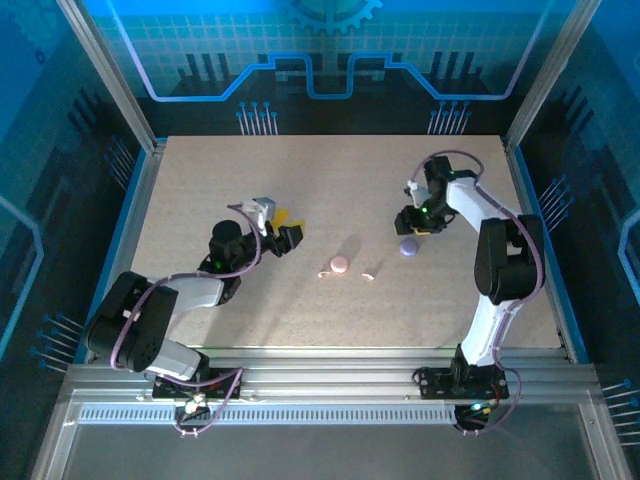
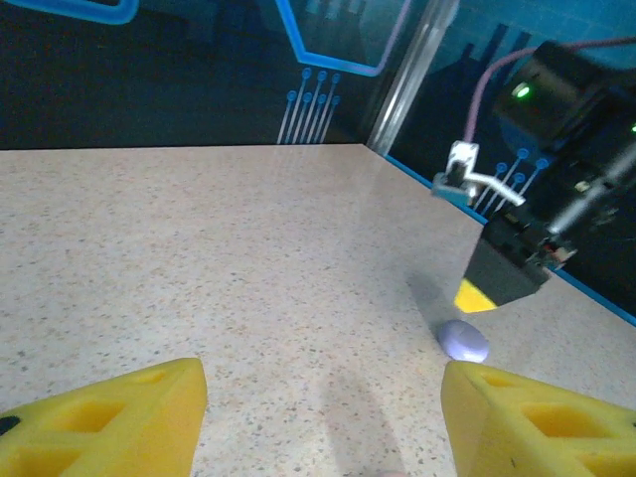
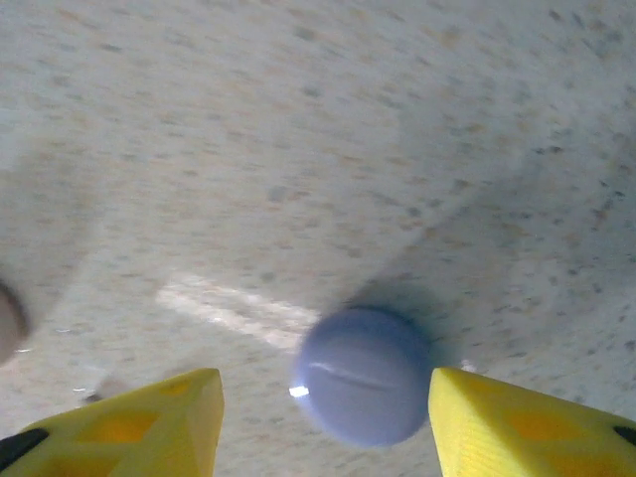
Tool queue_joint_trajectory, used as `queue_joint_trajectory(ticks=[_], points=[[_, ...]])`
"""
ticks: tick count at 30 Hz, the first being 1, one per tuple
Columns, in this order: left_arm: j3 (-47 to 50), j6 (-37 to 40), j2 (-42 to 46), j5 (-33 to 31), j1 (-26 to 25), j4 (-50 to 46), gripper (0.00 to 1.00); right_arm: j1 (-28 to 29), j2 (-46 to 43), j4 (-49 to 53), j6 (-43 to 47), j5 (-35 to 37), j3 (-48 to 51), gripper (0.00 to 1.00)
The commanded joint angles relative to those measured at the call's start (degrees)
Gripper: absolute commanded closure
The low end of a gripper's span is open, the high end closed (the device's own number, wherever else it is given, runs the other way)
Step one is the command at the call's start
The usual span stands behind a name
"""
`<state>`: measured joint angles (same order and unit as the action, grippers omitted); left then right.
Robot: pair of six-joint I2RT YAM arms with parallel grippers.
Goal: Insert wireless bluetooth earbuds into charging case
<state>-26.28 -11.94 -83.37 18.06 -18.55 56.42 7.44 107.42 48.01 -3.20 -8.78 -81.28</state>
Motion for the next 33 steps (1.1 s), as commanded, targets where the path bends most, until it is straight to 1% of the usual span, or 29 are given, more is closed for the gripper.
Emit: queue_joint_trajectory(ticks=[1,3,6,11,14,21,26,33], points=[[1.1,-0.2,2.8,-3.9,0.7,-4.0,0.35,7.5,-2.8,5.3,-9.4,4.4,-3.8,0.41],[0.9,-0.3,4.4,-5.7,1.0,-7.3,0.35,11.6,-2.0,7.0,-14.5,5.7,-5.6,0.4],[0.9,0.1,7.1,-7.5,1.7,-11.3,0.34,16.1,0.2,8.6,-20.9,5.2,-7.8,0.39],[1.0,0.9,9.9,-8.9,2.6,-15.1,0.33,22.7,6.4,11.1,-26.3,4.0,-12.6,0.38],[1.1,1.0,10.6,-9.1,3.0,-15.9,0.33,25.3,10.1,12.4,-28.1,4.0,-15.7,0.36],[1.6,0.8,10.7,-9.3,3.5,-15.6,0.33,28.3,15.2,12.5,-29.8,4.2,-18.5,0.34],[1.7,0.4,10.4,-9.1,3.6,-14.6,0.33,28.9,17.2,11.9,-30.5,4.4,-18.6,0.33],[2.4,0.5,11.1,-9.1,3.9,-14.6,0.33,29.0,19.5,12.0,-30.3,4.7,-19.2,0.37]])
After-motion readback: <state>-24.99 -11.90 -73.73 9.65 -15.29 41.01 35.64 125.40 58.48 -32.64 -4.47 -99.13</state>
